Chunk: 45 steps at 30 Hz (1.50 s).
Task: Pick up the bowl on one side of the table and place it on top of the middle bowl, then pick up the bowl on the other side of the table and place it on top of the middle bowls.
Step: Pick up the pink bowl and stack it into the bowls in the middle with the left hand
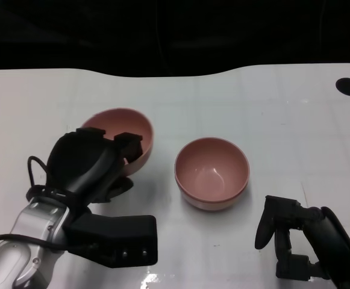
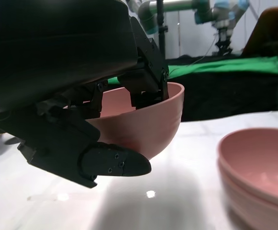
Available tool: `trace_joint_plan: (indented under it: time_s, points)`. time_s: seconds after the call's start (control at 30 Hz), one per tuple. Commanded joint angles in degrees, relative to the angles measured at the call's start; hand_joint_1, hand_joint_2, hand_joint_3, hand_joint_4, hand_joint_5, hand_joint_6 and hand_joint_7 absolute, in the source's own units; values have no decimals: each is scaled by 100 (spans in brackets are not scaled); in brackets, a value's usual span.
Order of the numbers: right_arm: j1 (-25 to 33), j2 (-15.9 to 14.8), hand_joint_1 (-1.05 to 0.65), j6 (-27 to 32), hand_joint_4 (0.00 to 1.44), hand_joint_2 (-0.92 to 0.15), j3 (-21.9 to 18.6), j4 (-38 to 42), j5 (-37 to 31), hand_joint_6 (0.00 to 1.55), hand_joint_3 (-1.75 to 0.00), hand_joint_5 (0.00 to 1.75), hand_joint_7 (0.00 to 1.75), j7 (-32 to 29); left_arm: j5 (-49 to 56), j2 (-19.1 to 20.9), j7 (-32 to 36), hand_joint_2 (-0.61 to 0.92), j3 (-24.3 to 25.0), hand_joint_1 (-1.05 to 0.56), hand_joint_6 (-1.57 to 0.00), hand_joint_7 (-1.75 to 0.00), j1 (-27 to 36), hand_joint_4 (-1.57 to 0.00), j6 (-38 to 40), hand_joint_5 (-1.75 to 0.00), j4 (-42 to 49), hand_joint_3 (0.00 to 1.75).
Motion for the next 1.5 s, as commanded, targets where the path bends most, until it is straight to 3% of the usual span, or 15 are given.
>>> trace_joint_plan:
  time_s: [0.03,0.07,0.27,0.37,0.43,0.5,0.67,1.0,1.07,1.23,1.33,1.4,1.5]
  points:
    - [31,-41,-5,-68,96,-19,-44,-7,-9,82,-165,175,154,-55,-109,-86,131,59,35,-24,-86,-113,-191,-79,-107,-175,-86,93]
    - [30,-43,-5,-76,96,-18,-45,-1,-12,82,-165,175,154,-57,-146,-139,202,59,31,-24,-87,-111,-232,-79,-187,-175,-52,94]
    - [47,-35,-5,-36,95,-19,-48,-20,-11,83,-164,175,154,-37,-256,-457,479,53,-59,-24,-79,-142,-548,-82,-537,-175,259,100]
    - [50,-31,-4,-13,95,-19,-42,-25,2,83,-164,175,154,-18,-271,-566,405,52,-117,-24,-77,-146,-669,-82,-565,-175,340,102]
    - [54,-30,-4,5,95,-19,-34,-29,12,83,-164,175,154,1,-286,-685,308,55,-185,-25,-87,-120,-779,-83,-539,-169,386,96]
    - [67,-24,-4,17,95,-19,-21,-45,0,83,-164,175,155,1,-304,-780,270,56,-236,-25,-90,-113,-846,-84,-514,-168,423,95]
    - [78,-7,-4,59,95,-19,3,-60,-82,83,-164,175,155,-41,-310,-995,319,52,-424,-21,-86,-131,-1029,-83,-604,-174,664,93]
    - [67,-11,-6,57,96,-18,0,-64,-134,83,-166,175,156,-52,-296,-1065,136,54,-760,-22,-84,-123,-1174,-81,-715,-173,920,82]
    - [71,-16,-6,69,96,-18,0,-67,-131,83,-167,175,156,-42,-273,-1064,53,61,-815,-22,-85,-116,-1210,-81,-709,-171,972,66]
    - [65,-19,-6,55,96,-18,11,-45,-163,83,-166,175,156,-59,-297,-1127,-89,64,-906,-22,-85,-116,-1262,-81,-699,-174,1151,58]
    - [83,-13,-7,75,96,-17,19,-60,-150,83,-166,175,156,-44,-406,-1165,-282,66,-933,-23,-88,-100,-1258,-83,-692,-157,1226,54]
    - [81,-18,-7,58,95,-17,20,-49,-137,83,-166,175,156,-40,-456,-1193,-388,73,-943,-24,-91,-75,-1262,-82,-689,-139,1282,39]
    - [68,-25,-7,28,95,-17,17,-23,-135,82,-166,175,156,-48,-489,-1213,-399,82,-958,-24,-94,-48,-1274,-79,-714,-128,1347,23]
